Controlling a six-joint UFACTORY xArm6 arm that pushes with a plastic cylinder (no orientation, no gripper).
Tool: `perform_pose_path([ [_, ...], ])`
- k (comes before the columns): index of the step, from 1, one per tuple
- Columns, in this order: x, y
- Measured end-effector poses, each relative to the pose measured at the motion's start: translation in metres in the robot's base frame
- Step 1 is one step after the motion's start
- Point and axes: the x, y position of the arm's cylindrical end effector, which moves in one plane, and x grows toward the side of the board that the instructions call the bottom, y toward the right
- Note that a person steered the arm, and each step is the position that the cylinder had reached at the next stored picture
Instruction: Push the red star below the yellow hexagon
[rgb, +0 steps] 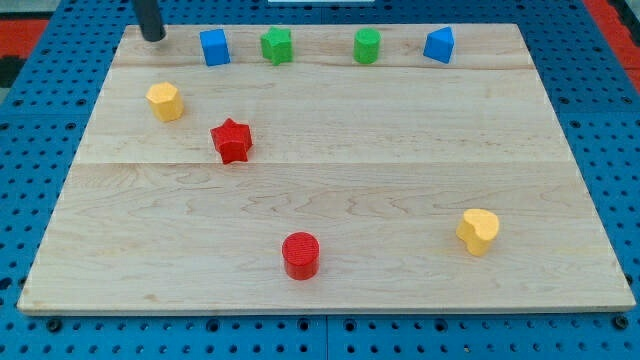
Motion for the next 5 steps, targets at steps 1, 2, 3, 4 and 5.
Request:
perform_pose_path([
  [1,0.053,0.004],
  [2,0.06,0.066],
  [3,0.071,0.124],
  [4,0.095,0.194],
  [5,0.142,0.213],
])
